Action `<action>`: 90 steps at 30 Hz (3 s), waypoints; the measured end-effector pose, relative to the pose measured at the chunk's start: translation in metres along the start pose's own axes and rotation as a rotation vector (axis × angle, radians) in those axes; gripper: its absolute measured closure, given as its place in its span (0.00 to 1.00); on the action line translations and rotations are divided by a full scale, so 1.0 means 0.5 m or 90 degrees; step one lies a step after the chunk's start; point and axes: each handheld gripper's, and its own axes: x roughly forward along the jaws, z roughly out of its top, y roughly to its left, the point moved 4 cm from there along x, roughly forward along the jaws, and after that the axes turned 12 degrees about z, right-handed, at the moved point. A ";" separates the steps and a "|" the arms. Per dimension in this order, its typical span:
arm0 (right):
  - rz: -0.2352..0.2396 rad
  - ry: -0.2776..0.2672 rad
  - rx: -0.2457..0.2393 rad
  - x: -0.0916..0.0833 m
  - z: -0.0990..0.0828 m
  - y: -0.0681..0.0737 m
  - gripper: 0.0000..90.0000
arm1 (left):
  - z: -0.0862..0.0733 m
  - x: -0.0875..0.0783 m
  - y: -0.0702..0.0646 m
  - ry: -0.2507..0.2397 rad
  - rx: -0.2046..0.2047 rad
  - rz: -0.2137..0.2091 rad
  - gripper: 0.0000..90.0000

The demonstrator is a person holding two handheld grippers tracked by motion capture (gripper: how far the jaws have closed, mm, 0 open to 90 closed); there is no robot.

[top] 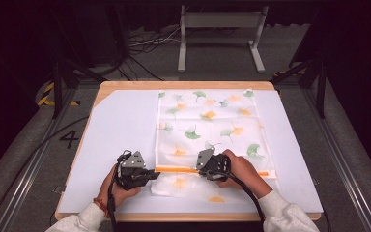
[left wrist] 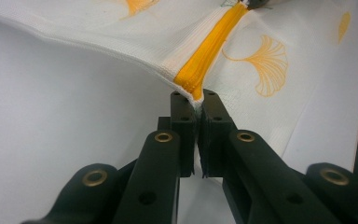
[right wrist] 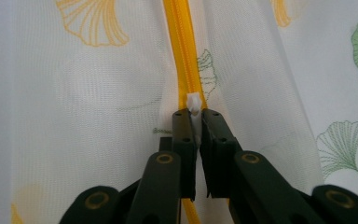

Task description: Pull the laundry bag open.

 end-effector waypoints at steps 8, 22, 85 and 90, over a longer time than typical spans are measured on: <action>-0.004 0.009 0.002 -0.012 -0.020 -0.003 0.94 | -0.001 -0.001 0.003 -0.001 -0.001 0.001 0.95; -0.011 0.010 0.020 -0.029 -0.053 -0.004 0.94 | -0.004 0.000 0.002 0.005 0.000 0.000 0.95; -0.029 0.064 0.101 -0.127 -0.240 -0.019 0.94 | -0.013 -0.004 0.004 0.017 0.006 -0.001 0.95; -0.027 0.068 0.099 -0.132 -0.247 -0.019 0.94 | -0.014 -0.003 0.002 0.019 0.006 0.000 0.95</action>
